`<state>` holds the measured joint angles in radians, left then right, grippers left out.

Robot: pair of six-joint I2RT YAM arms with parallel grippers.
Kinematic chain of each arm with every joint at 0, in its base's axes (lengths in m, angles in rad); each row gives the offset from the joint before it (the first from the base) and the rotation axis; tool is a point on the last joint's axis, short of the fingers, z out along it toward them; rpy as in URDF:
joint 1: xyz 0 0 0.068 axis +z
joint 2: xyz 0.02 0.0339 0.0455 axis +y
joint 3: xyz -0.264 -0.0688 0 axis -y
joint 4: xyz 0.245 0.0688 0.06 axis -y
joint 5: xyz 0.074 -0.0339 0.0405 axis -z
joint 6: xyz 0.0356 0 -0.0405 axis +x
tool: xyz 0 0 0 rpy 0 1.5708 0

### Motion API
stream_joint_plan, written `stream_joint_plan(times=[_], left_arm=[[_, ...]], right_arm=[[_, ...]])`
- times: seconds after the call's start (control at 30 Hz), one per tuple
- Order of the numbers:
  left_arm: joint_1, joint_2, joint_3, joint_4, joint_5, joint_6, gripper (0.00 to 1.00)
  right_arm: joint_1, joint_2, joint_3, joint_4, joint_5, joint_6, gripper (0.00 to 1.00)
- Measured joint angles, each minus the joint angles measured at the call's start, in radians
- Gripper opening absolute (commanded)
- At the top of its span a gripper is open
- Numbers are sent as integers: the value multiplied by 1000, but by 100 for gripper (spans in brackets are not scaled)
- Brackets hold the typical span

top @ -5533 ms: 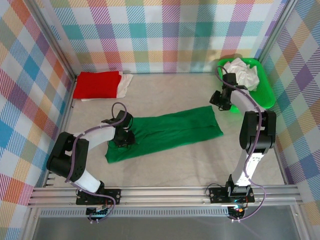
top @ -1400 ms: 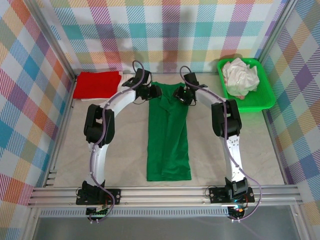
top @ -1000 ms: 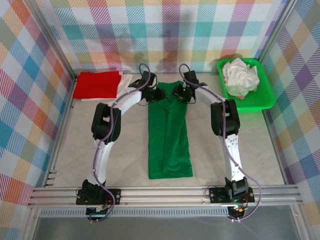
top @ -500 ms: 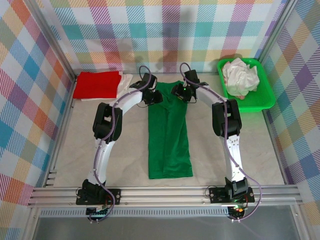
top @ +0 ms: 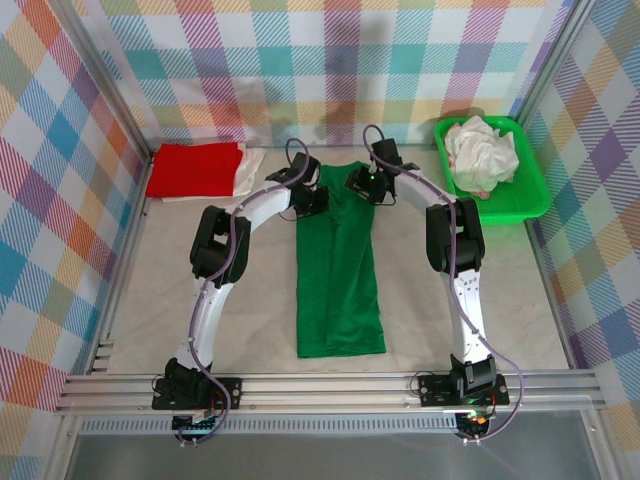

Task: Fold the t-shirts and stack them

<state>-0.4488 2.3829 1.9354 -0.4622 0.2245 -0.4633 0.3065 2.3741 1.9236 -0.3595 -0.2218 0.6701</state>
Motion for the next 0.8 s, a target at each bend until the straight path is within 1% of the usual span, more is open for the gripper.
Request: stream_joint_plan(times=[0.17,0.33,0.5,0.53,0.57,0.63,0.7,0.8], left_arm=[[0,-32,-18,-13,-9,-16,0],[0,-134,-62,-10,-24,-39,0],[0,-193,-65,-12,-28,-53,0],[0,-197,-65,-15,-32,-54,7],[0,-198,-65,-20,-40,-56,20],[0,-198,-65,-38,-60,-56,30],[5,-193,-65,-47,-71,-53,36],[6,-150,-16,-76,-89,-40,36]], right_arm=[[-5,3,3,-2,0,3,47],[-7,6,3,-7,0,3,47],[-13,7,3,-8,0,3,47],[-16,8,4,-9,0,3,47],[-16,8,5,-9,0,3,47],[-19,12,11,-11,0,3,47],[-20,16,15,-11,0,3,47],[-20,21,17,-13,0,3,47]])
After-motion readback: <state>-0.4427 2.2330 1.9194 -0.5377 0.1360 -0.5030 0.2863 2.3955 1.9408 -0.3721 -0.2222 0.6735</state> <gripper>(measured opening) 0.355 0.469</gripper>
